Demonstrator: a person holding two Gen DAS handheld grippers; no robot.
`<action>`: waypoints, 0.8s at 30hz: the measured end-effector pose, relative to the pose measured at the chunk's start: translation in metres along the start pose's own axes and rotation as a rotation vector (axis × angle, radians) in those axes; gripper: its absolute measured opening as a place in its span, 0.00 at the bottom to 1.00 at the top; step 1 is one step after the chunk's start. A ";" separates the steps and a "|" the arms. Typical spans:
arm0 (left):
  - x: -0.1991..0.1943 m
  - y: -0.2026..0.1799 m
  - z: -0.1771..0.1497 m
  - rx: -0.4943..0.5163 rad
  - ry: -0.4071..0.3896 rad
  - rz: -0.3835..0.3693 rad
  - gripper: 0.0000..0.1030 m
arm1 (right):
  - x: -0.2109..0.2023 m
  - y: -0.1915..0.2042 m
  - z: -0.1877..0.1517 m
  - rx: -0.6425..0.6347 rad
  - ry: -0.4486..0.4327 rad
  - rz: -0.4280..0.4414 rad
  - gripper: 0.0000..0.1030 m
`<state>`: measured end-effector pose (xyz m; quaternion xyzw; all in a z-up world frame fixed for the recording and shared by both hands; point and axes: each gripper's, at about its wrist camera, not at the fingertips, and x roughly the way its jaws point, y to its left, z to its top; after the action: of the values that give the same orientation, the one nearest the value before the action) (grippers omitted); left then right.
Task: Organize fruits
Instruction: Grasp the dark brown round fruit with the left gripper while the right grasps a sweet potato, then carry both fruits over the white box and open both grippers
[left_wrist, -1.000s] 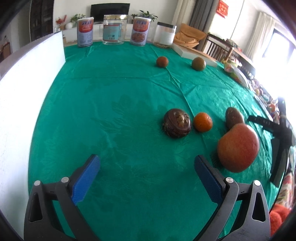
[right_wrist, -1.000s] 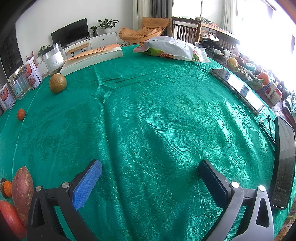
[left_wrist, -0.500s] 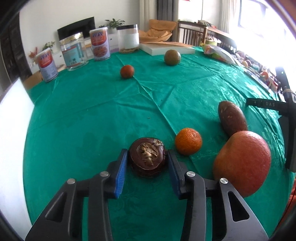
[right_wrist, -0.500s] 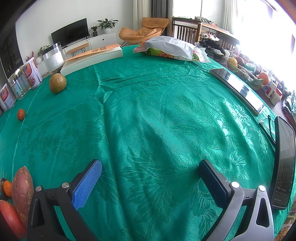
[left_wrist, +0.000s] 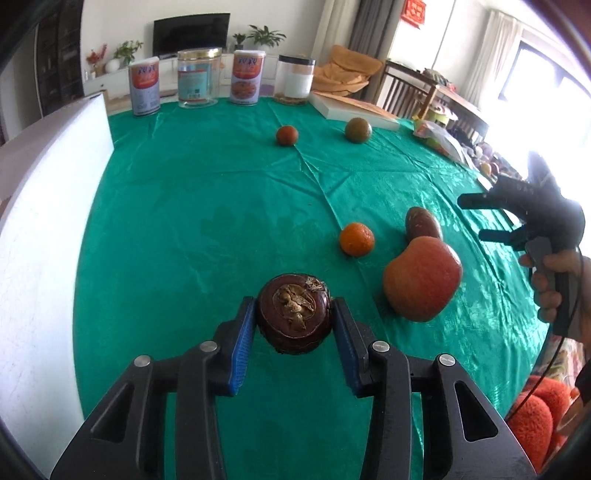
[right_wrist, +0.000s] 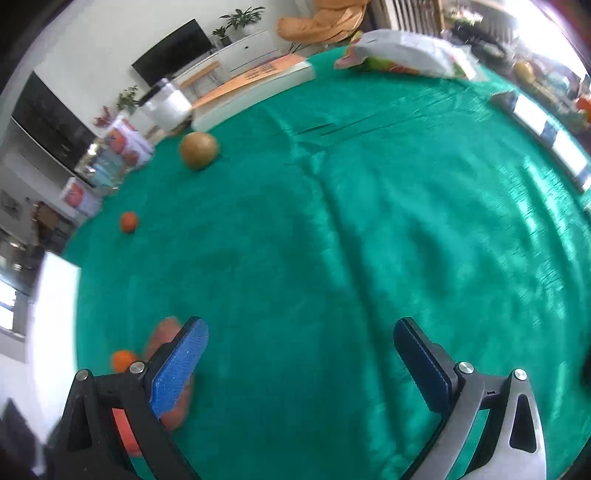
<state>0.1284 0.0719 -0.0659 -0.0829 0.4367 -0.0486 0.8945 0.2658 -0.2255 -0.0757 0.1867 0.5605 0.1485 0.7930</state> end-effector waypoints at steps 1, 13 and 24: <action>-0.002 0.000 0.000 -0.009 -0.001 -0.005 0.41 | 0.007 0.019 -0.004 -0.021 0.056 0.041 0.98; -0.045 0.012 -0.010 -0.044 -0.032 -0.020 0.41 | 0.049 0.064 -0.008 -0.056 0.125 -0.154 0.40; -0.191 0.049 -0.010 -0.098 -0.206 -0.124 0.41 | -0.060 0.198 -0.057 -0.199 0.009 0.309 0.40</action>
<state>0.0039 0.1496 0.0660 -0.1578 0.3384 -0.0739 0.9247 0.1872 -0.0693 0.0488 0.1907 0.5114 0.3240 0.7727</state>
